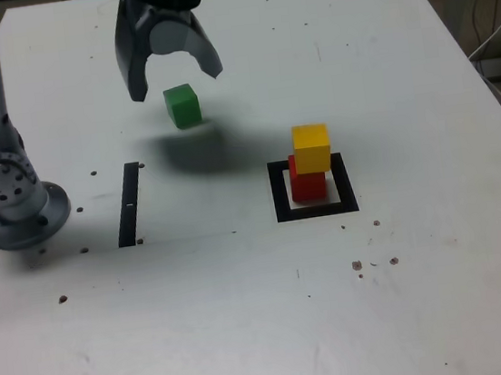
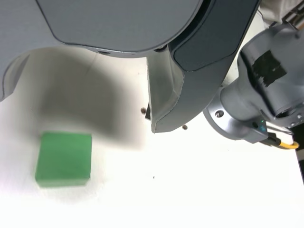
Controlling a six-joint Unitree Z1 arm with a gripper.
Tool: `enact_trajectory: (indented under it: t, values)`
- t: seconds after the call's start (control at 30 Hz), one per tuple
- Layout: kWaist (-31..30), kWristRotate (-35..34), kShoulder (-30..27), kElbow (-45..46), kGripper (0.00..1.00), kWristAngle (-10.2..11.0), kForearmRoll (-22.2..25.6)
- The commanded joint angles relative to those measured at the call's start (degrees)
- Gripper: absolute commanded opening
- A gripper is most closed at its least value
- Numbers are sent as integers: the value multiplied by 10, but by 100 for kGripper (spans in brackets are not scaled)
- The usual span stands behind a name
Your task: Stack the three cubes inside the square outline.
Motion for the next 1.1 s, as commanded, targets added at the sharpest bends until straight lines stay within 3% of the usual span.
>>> enact_trajectory:
  t: [0.0, 0.47, 0.7, 0.87, 1.07]
  values:
    - [15, 9, 5, 7, 99, -2, -11]
    - [66, 51, 75, 15, 98, -20, -63]
    - [92, 80, 101, 13, 91, -40, -80]
    - [102, 92, 113, 10, 79, -52, -86]
    - [102, 90, 118, 9, 49, -50, -94]
